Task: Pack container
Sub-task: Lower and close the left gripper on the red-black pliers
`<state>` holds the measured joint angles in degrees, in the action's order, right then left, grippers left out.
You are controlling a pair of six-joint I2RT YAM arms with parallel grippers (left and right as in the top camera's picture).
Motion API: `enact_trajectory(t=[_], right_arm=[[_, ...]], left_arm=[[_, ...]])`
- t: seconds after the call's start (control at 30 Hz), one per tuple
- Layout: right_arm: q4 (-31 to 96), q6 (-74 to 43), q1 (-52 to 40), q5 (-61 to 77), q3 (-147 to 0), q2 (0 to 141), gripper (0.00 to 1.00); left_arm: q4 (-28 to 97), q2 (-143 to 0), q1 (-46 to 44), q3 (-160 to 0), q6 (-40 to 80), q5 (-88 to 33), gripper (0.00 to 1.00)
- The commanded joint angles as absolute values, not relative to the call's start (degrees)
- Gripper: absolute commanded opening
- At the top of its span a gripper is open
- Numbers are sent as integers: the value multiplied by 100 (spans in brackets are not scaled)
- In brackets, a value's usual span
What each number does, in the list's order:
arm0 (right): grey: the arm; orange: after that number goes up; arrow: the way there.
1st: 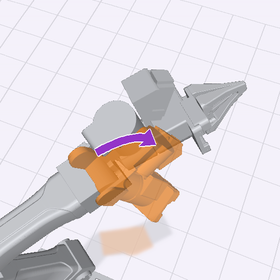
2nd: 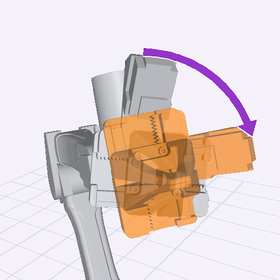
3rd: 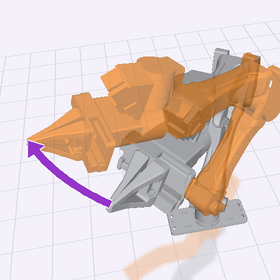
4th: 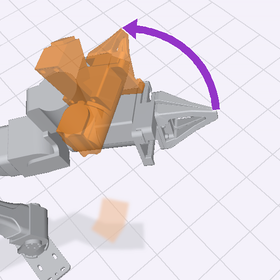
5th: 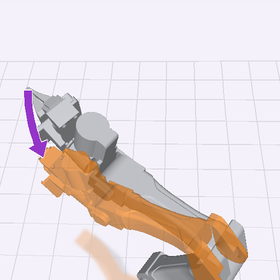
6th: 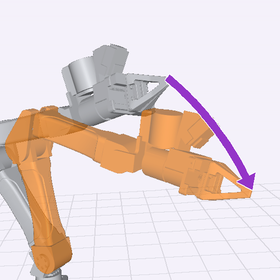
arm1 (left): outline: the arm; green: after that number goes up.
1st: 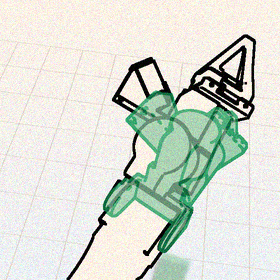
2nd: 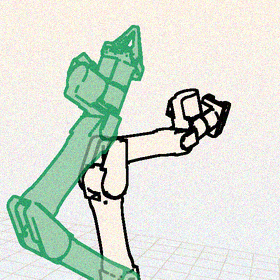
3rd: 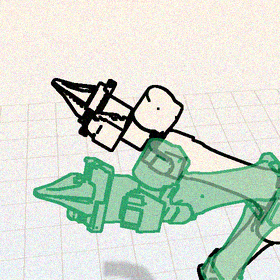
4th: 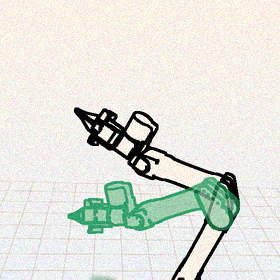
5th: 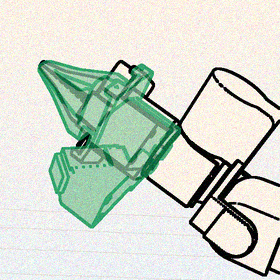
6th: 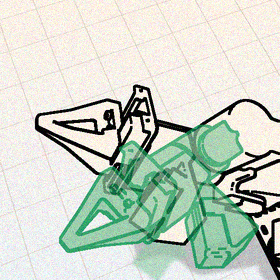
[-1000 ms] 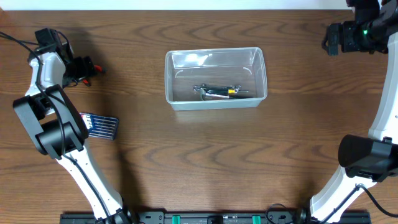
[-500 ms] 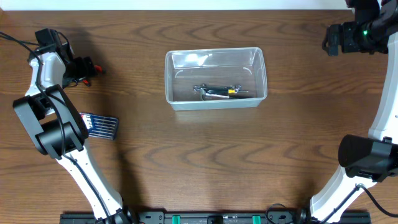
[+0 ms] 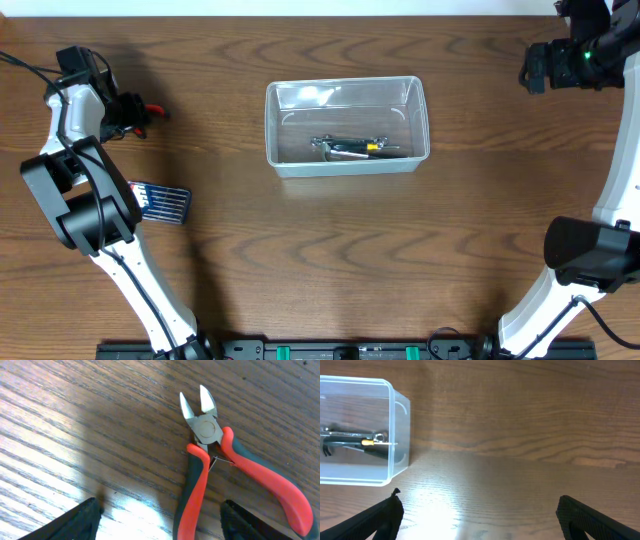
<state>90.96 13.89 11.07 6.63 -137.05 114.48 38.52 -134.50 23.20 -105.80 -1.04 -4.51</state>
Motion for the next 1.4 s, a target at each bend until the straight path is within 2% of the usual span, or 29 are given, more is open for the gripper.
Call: enact_trajectory(t=[0.0,0.1,0.33,0.43,0.53,0.8,0.83,1.0,1.37], right_arm=[[9111,1439,1127,644,-13697,11434,99],[9113,1439,1125,644,-13697,11434,99],[9115,1439,1120,644,-13697,11434,99],[9115,1439,1120,644,-13697,11434,99],[9115,1439,1120,646,-13697,11434,99],[9129,1437,1116,646,-13697,11434,99],[9135,1439,1116,646,-13697,11434,99],[9172,1439,1116,646,-13697,11434,99],[9168,1441,1118,644,-13697,11434,99]], left_arm=[[3889,-13622,2344,-10641,-12,-534,71],[3889,-13620,2344,-10641,-12,-534,61],[3889,-13620,2344,-10641,-12,-534,49],[3883,-13620,2344,-10641,-12,-537,37],[3872,-13620,2344,-10641,-12,-537,19],[3870,-13620,2329,-10641,-12,-537,19],[3870,-13620,2329,-10641,-12,-537,12],[3872,-13620,2329,-10641,-12,-537,5],[4025,-13388,2272,-10643,-14,-537,6]])
